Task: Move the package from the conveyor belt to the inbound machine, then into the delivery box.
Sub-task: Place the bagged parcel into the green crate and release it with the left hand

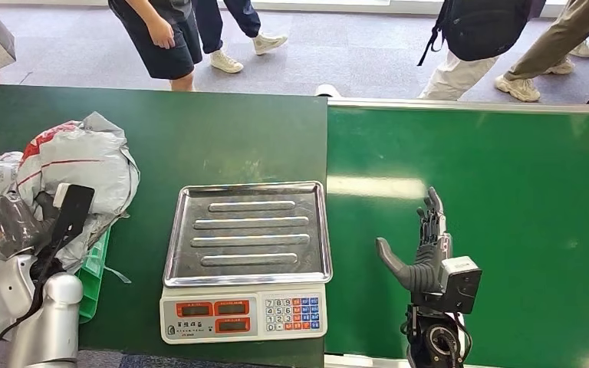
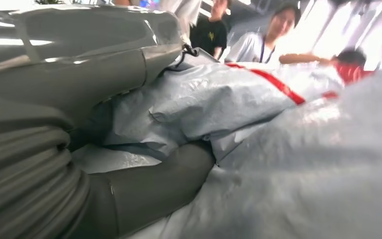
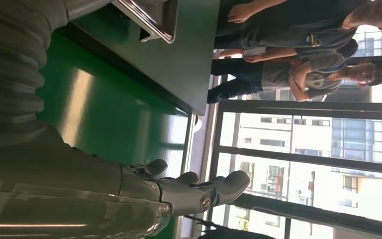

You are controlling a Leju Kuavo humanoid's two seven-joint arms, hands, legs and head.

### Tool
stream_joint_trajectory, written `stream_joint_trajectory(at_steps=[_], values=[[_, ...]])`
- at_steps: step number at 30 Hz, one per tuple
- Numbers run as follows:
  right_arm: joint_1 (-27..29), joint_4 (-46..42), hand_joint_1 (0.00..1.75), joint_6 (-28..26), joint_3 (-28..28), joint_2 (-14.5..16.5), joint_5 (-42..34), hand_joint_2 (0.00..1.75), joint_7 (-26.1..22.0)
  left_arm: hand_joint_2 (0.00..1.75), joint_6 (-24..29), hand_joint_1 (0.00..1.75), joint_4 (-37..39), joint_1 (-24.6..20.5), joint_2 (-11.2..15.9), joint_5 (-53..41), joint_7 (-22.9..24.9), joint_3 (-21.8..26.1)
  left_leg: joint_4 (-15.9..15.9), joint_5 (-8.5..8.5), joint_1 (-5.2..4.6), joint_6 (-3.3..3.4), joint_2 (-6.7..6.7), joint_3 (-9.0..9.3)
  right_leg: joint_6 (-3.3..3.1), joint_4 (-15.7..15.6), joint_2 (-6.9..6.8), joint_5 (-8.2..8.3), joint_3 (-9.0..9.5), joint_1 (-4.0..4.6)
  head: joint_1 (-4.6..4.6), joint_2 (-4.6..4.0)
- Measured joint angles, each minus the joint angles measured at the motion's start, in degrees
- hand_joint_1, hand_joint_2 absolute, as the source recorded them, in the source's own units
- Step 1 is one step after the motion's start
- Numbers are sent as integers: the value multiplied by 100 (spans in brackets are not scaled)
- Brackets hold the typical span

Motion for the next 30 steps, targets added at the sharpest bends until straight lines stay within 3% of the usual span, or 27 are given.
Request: stream_joint_trajectory(at_steps=[13, 16, 18, 20, 21, 22, 25, 29, 30], values=[[24, -129, 0, 114, -92, 55, 103, 175, 115, 175, -651, 175, 370, -165, 295, -285, 471, -56, -4, 1, 0, -3, -1, 52, -2, 2, 0, -2, 51, 0, 1, 0], [48, -169, 0, 127, -108, 71, 114, 175, 151, 175, -584, 154, 371, -183, 316, -302, 518, -31, -4, 1, 0, -3, -1, 56, -2, 3, 0, -2, 55, 0, 0, 0], [68, -195, 0, 130, -117, 81, 116, 175, 166, 175, -264, 95, 377, -175, 311, -182, 422, 7, -4, 2, 1, -3, 2, 55, -3, 3, 0, -2, 53, 1, 0, 0], [87, -209, 0, 130, -124, 85, 116, 175, 170, 175, 42, 21, 389, -161, 300, -54, 305, 50, -4, 2, 2, -4, 2, 53, -3, 4, 0, -2, 50, 2, 1, 0], [95, -215, 0, 128, -127, 85, 115, 175, 173, 175, 183, 10, 397, -152, 297, 6, 246, 69, -3, 2, 2, -4, 2, 52, -3, 4, 0, -2, 49, 2, 1, 0], [102, -222, 0, 123, -128, 86, 113, 175, 176, 175, 337, 0, 401, -146, 294, 71, 177, 87, -3, 2, 2, -4, 2, 50, -2, 4, 0, -2, 47, 2, 2, 0], [112, -237, 0, 84, -129, 86, 86, 175, 184, 175, 818, 0, 356, -136, 255, 200, -276, 191, -2, 2, 1, -4, 2, 41, -2, 4, 1, -2, 39, 1, 2, 0], [114, -238, 0, 36, -119, 93, 46, 175, 184, 175, 954, 0, 103, -151, 34, 157, -1159, 638, -2, 1, 1, -4, 4, 29, -2, 4, 1, -2, 25, 1, 2, 0], [114, -238, 0, 26, -115, 99, 43, 175, 184, 131, 957, 0, 55, -155, -14, 155, -1248, 742, -2, 1, 1, -4, 5, 27, -2, 4, 1, -2, 23, 1, 2, 0]])
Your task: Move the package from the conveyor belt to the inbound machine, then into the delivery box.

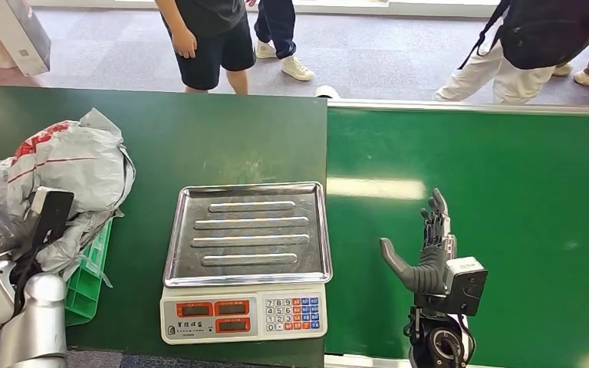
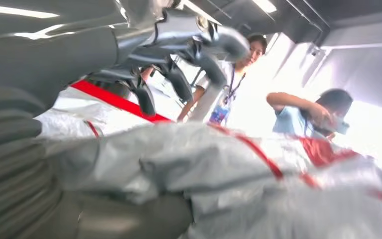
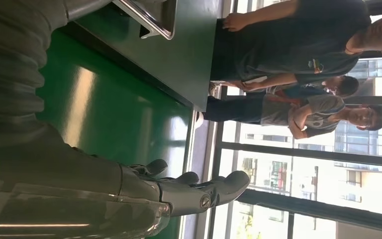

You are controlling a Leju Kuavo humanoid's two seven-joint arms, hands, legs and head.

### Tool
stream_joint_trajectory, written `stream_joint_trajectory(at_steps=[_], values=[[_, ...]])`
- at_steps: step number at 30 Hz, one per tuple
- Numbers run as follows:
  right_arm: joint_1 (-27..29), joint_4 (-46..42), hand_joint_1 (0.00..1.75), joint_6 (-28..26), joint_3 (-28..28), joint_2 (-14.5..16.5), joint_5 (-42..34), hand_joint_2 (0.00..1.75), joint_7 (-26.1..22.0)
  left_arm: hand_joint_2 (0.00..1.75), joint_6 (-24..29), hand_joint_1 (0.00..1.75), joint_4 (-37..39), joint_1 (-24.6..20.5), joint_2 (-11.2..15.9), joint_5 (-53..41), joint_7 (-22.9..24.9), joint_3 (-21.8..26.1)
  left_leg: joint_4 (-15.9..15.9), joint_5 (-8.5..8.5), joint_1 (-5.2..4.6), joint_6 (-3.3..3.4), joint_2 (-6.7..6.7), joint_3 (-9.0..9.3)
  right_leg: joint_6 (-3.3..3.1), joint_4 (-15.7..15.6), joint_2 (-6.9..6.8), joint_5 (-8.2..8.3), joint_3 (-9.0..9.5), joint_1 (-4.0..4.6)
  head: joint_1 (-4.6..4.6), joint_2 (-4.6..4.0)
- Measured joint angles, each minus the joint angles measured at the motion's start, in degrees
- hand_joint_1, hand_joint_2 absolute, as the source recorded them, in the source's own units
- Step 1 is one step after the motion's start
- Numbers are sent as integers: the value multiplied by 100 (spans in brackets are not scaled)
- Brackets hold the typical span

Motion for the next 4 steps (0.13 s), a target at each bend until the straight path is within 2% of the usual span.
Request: stream_joint_trajectory(at_steps=[3, 4], values=[[1, 0, 0, -18, 4, 16, -1, 175, 0, 0, 2, 0, -103, -8, -103, 13, -131, 207, 0, 0, 0, 0, -1, -4, 0, 0, 0, 0, -4, 0, -1, 0], [1, 0, 0, -19, 5, 17, -1, 175, 0, 0, 2, 0, -119, -9, -119, 17, -159, 236, 0, 0, 0, 0, -2, -5, 0, 0, 0, 0, -5, 0, -1, 0]])
